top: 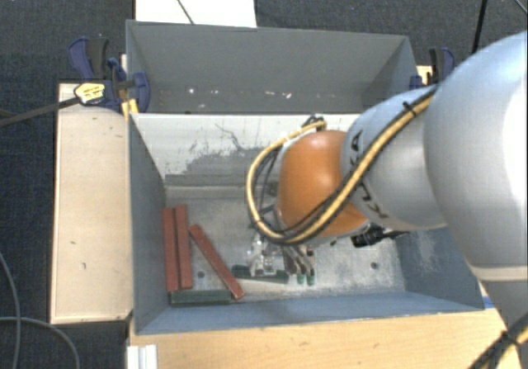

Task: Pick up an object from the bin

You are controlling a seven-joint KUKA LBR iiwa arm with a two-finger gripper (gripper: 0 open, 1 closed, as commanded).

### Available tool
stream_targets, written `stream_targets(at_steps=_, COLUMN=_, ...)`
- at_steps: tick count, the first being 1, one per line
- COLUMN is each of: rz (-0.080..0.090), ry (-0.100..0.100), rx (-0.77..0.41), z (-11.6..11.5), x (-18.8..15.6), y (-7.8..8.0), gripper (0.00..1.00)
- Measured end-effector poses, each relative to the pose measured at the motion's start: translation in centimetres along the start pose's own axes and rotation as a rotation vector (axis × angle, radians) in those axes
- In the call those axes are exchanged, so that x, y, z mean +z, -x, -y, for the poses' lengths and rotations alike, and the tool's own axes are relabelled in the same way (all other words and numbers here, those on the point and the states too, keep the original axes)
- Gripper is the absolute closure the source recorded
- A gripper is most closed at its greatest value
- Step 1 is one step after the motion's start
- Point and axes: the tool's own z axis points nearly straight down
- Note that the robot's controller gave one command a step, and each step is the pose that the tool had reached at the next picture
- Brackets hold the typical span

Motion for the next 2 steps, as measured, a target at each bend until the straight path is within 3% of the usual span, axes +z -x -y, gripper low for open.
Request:
stream_targets(at_steps=1, rz=-0.003, ry=0.0, rx=0.002, z=0.04, x=-3.47, y=0.87, gripper=1.0)
stream_targets(at_steps=2, rz=0.001, ry=0.0, rx=0.003, z=-0.03, x=-4.12, y=1.01, gripper=1.0)
